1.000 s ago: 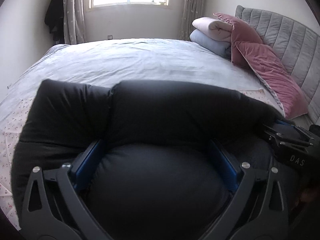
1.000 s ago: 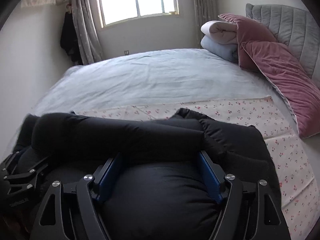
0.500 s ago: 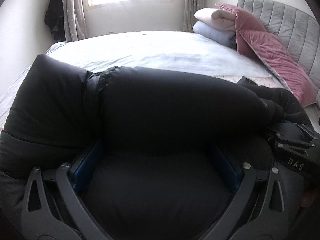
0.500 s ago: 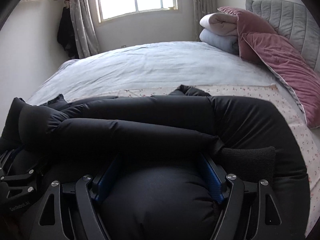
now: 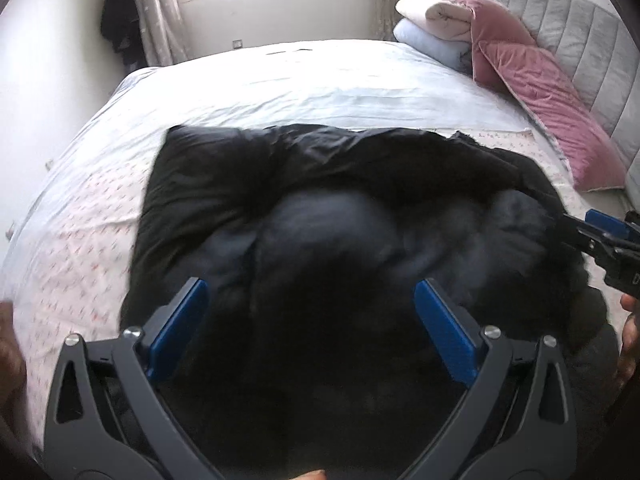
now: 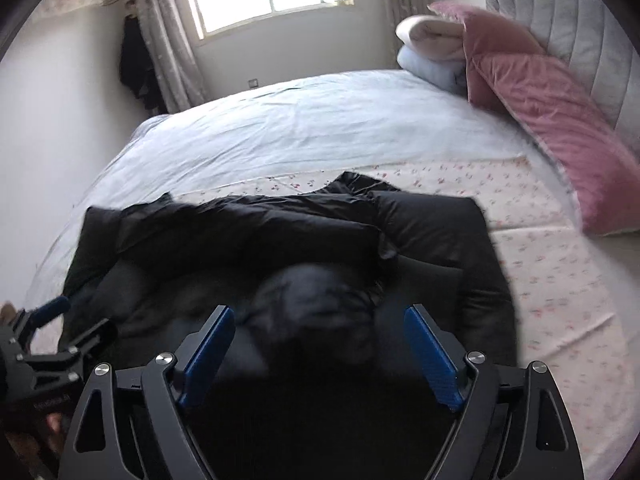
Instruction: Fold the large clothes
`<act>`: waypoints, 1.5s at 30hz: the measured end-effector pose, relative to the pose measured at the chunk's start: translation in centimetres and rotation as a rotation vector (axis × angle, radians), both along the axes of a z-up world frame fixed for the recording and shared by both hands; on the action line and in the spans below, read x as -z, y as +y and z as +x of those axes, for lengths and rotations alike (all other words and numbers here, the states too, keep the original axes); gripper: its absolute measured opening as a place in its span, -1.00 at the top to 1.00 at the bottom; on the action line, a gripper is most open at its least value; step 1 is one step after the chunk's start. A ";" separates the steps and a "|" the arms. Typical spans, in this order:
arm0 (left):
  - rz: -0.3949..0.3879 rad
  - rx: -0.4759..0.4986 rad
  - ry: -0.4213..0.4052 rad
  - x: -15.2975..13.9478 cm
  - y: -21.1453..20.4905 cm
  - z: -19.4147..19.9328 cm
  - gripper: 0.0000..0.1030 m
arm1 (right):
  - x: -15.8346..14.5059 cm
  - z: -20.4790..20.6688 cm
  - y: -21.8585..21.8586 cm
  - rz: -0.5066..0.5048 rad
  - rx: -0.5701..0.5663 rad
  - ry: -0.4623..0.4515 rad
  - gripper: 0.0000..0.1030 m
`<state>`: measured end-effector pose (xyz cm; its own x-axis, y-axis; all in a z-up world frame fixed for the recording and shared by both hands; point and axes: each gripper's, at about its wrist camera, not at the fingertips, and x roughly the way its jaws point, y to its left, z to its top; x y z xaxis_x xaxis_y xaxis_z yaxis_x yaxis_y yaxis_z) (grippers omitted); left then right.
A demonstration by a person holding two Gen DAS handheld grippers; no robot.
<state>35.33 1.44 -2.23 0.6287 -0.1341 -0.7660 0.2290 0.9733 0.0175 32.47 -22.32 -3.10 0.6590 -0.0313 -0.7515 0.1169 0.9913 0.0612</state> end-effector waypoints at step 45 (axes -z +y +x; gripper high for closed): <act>0.097 0.069 0.321 5.9 14.3 -28.4 -0.99 | 3.4 -35.9 -4.7 0.007 -0.016 0.241 -0.71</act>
